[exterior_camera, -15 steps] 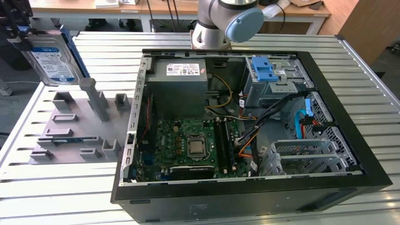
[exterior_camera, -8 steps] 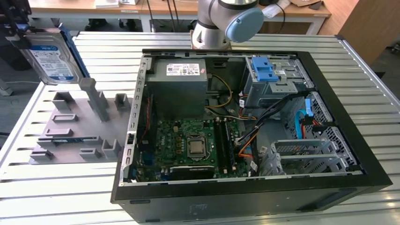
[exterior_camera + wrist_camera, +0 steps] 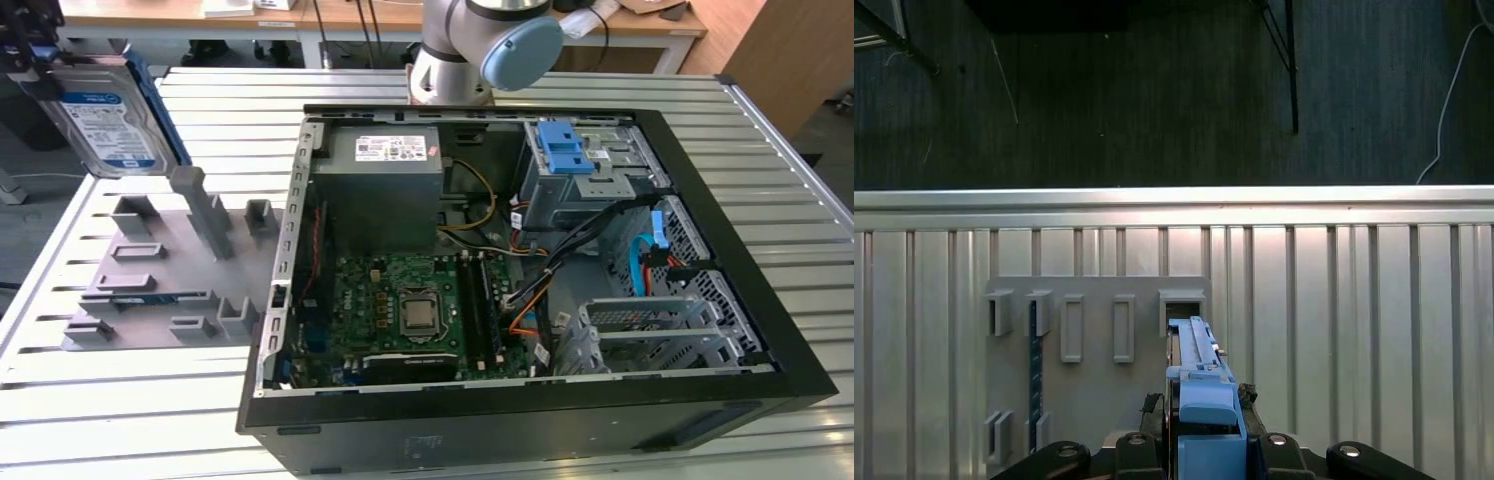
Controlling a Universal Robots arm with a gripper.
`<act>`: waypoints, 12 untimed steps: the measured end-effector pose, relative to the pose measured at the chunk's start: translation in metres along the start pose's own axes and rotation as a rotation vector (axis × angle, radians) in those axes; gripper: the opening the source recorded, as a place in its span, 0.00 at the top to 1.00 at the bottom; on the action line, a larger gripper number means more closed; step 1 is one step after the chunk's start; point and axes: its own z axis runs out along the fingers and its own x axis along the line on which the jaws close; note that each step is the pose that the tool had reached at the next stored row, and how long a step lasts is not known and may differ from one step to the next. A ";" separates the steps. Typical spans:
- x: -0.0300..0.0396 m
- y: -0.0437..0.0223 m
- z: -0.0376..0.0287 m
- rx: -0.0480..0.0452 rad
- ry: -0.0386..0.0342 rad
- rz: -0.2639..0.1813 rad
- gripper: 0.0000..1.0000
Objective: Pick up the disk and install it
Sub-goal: 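Pick up the disk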
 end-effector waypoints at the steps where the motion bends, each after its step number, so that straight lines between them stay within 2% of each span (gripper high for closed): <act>1: 0.0000 0.0000 -0.0006 0.0000 0.0000 0.000 0.64; 12: -0.0001 0.0000 -0.0081 -0.0001 0.0000 0.000 0.64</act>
